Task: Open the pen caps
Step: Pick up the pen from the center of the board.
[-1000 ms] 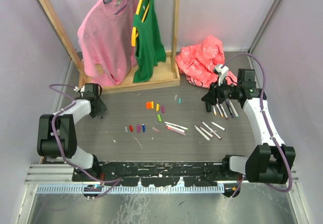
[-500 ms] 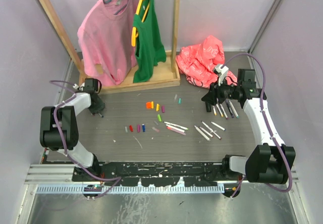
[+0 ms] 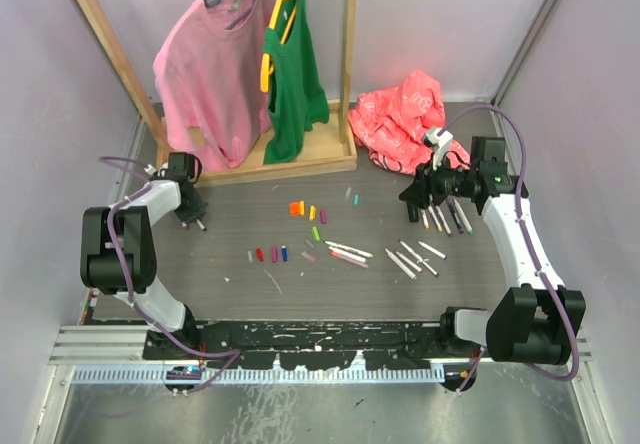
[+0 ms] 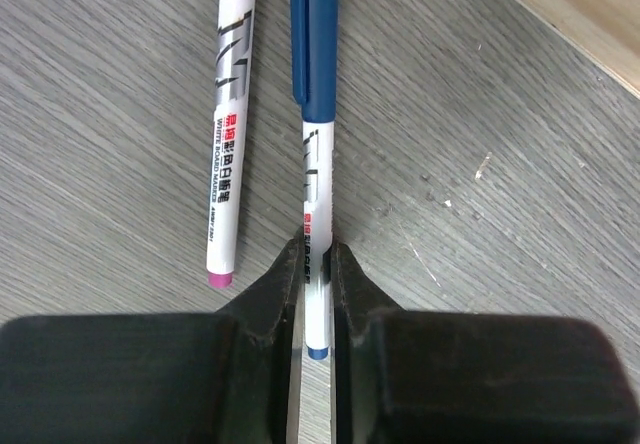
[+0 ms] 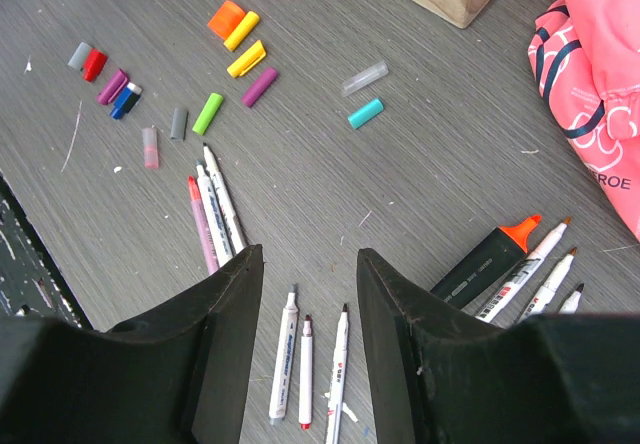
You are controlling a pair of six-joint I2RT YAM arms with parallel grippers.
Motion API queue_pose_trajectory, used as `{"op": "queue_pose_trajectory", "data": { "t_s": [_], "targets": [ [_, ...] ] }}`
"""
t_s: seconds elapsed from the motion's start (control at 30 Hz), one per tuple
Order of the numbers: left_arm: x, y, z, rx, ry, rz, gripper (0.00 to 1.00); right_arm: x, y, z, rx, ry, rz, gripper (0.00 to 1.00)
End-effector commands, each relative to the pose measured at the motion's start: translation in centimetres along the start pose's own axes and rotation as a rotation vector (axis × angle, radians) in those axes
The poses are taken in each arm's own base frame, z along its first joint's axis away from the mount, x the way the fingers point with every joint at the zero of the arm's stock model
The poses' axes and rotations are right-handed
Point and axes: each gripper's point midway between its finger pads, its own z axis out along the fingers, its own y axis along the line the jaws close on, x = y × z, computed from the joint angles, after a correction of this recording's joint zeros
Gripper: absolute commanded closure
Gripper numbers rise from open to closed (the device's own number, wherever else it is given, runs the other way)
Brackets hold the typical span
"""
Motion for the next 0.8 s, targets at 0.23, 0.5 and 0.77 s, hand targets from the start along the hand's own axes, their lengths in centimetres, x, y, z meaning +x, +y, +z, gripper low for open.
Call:
{"op": "queue_pose_trajectory", "data": {
  "t_s": [0.23,0.5,0.77],
  "targets": [
    [0.7,-2.3,-2.6,0.208,0.006,-0.014,1.00,-1.1,1.3,-0.5,-0.036,-0.043,-0.041,0.51],
    [2.9,-6.6,-8.6,0.600,-0.033,-0.045,1.00,-1.7,3.6,-0.4,-0.161,-0.102,-0.019,0.51],
    [7.1,-12.8,-20.6,1.172,-0.200,0.044,1.00,-2.7,6.7,-0.4,-0.345,-0.224,0.029,0.44]
  ]
}}
